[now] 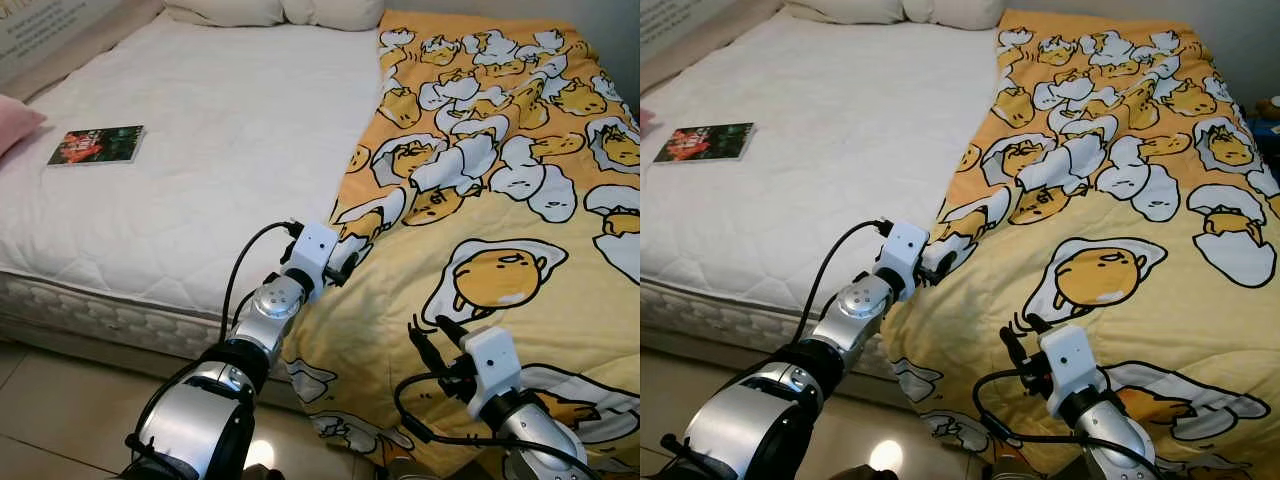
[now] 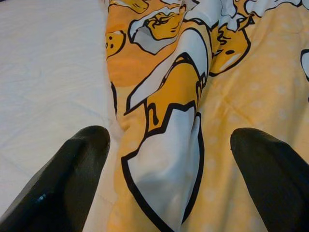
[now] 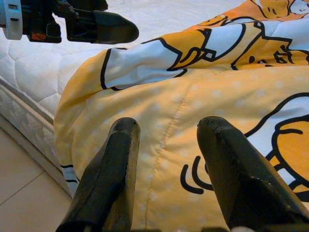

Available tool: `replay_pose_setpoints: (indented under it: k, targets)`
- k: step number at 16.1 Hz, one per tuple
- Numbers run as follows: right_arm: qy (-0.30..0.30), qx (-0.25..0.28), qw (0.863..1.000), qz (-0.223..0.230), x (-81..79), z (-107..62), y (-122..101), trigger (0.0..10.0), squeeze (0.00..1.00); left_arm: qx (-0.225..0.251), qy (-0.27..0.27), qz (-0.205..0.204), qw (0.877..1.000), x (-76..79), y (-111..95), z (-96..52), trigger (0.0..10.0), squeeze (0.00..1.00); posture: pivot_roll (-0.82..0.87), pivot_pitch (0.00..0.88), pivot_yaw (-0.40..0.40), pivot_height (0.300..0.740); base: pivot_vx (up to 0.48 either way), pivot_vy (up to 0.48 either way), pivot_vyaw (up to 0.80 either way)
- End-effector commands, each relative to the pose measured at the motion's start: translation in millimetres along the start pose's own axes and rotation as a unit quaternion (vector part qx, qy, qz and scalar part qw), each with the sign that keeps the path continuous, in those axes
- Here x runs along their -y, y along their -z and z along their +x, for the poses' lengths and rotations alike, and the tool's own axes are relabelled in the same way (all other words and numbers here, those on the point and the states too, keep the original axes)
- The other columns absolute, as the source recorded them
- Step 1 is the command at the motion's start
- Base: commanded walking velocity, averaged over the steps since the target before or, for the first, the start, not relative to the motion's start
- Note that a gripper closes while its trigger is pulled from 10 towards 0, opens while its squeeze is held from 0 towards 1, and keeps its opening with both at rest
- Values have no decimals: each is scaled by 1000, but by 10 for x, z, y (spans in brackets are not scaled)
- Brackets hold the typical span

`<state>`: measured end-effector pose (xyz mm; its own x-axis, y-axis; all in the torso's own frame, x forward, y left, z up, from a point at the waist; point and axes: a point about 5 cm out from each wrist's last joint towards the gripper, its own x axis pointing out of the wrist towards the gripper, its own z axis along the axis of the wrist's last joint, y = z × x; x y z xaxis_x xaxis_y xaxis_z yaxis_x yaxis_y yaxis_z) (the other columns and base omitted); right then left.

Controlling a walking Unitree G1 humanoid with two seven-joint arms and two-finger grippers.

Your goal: Clean up the room

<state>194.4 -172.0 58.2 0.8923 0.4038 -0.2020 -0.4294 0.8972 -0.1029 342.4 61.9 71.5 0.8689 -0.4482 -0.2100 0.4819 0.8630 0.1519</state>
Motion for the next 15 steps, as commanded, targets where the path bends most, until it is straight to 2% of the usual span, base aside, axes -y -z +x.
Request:
replay_pose_setpoints:
  k: [1,3,4,5,6,7,10,11,12,13,14,15]
  targets:
    - [1,-4,1000,2,10,4,13,10000,0,2,-4,1,1000,-24,-53,25,10000,0,-247,57,62,740,0,0,0]
    - [1,-4,1000,2,10,4,13,10000,0,2,-4,1,1000,-24,-53,25,10000,0,-247,57,62,740,0,0,0]
    - [3,1,1000,7,17,24,-4,10000,0,2,-31,-19,999,-110,-63,21,10000,0,-243,49,64,740,0,0,0]
    - [50,31,998,35,107,257,-76,10000,0,7,-131,-76,988,-496,142,-211,10000,0,-36,0,-22,740,0,0,0]
    - [97,62,991,74,174,541,-181,10000,0,14,-242,-99,965,-936,380,-602,10000,0,-37,0,-24,740,0,0,0]
    - [106,66,989,82,186,598,-195,10000,0,13,-255,-95,962,-1000,427,-681,10000,0,-37,0,-21,740,0,0,0]
    - [117,60,987,97,183,622,-157,10000,0,-1,-238,-92,967,-957,467,-655,10000,0,-43,0,-22,740,0,0,0]
    - [142,69,979,127,211,609,-162,10000,0,-2,-264,-137,955,-1026,510,-705,10000,0,-47,0,-24,740,0,0,0]
    - [194,79,962,177,316,549,-137,10000,0,-1,-315,-204,927,-1162,592,-823,10000,0,-51,0,-22,740,0,0,0]
    - [247,80,942,210,424,478,-66,10000,0,5,-359,-219,907,-1291,663,-1008,10000,0,-55,0,-17,740,0,0,0]
    - [263,83,944,184,454,416,-39,10000,0,14,-350,-177,920,-1295,685,-1125,10000,0,-56,0,-9,740,0,0,0]
    - [246,92,954,148,395,405,-68,10000,0,23,-302,-112,946,-1204,661,-1142,10000,0,-54,0,0,740,0,0,0]
